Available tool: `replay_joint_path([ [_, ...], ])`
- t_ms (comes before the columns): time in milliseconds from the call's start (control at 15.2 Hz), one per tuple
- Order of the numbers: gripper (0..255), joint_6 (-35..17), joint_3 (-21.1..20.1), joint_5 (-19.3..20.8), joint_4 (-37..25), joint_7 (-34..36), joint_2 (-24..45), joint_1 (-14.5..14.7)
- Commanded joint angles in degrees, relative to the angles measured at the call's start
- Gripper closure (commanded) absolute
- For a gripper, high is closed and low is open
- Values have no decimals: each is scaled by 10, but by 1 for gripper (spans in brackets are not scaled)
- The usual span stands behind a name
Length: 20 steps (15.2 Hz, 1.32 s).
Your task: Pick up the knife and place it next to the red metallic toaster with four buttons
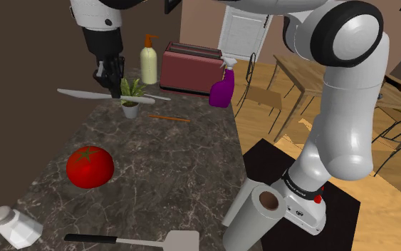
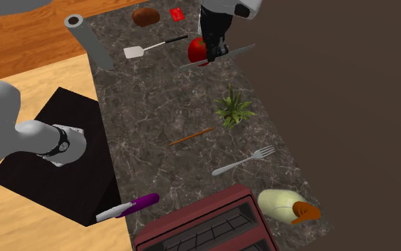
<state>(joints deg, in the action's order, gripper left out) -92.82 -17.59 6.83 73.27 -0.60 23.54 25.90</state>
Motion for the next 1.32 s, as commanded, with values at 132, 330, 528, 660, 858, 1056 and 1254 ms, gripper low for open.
replay_joint_path([
  [132, 255, 35, 0, 2, -42, -1, 8, 4],
  [330, 255, 63, 0, 4, -78, -1, 16, 8],
  [528, 255, 92, 0, 7, -119, -1, 27, 13],
  [660, 255, 114, 0, 10, -150, -2, 36, 18],
  [858, 255, 150, 1, 15, -204, -2, 55, 27],
  [1056, 255, 193, 3, 23, -276, -3, 83, 39],
  [1254, 255, 265, 11, 39, -411, -9, 145, 67],
])
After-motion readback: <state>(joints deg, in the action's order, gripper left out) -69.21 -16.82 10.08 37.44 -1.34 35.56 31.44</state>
